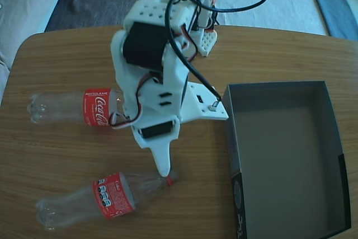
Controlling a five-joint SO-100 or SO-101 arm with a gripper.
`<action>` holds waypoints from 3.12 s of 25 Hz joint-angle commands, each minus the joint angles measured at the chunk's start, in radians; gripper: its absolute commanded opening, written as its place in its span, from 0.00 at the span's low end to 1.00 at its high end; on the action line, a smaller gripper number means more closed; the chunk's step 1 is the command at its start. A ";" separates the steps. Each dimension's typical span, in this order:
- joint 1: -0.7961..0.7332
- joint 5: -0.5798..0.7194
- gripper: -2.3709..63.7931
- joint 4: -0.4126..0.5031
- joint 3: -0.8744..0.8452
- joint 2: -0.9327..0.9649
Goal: Grasp the bottles and put them in the box.
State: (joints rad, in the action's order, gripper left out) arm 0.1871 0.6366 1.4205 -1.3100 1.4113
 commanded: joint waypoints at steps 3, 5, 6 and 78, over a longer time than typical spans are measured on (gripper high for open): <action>-0.006 -0.043 0.68 -0.002 0.126 -0.066; -0.006 -0.064 0.68 -0.003 0.169 -0.112; -0.008 -0.081 0.68 -0.003 0.193 -0.133; -0.002 -0.124 0.27 0.006 0.399 -0.541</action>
State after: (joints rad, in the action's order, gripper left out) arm 0.1887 0.5200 1.4220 -0.9679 0.8360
